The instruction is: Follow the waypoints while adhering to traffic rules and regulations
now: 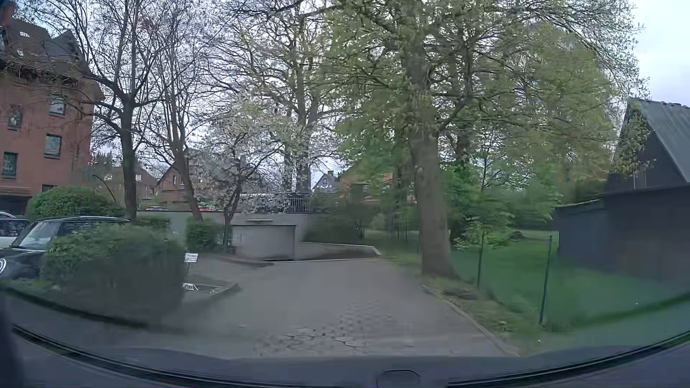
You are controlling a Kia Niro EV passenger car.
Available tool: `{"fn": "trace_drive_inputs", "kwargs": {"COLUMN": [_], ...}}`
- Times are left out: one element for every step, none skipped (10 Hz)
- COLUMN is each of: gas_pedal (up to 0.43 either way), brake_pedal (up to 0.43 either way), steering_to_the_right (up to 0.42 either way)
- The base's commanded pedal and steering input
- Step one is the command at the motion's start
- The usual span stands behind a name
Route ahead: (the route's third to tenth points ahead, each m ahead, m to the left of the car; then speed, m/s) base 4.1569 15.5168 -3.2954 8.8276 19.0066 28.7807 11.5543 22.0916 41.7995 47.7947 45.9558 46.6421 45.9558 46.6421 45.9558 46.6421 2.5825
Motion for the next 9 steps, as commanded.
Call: {"fn": "trace_drive_inputs", "kwargs": {"gas_pedal": [0.039, 0.039, 0.039, 0.028, 0.028, 0.028, 0.028, 0.008, 0.008], "brake_pedal": [0.000, 0.000, 0.000, 0.000, 0.000, 0.000, 0.000, 0.000, 0.000], "steering_to_the_right": [-0.047, -0.047, -0.046, -0.046, -0.046, -0.046, -0.047, -0.046, -0.046]}}
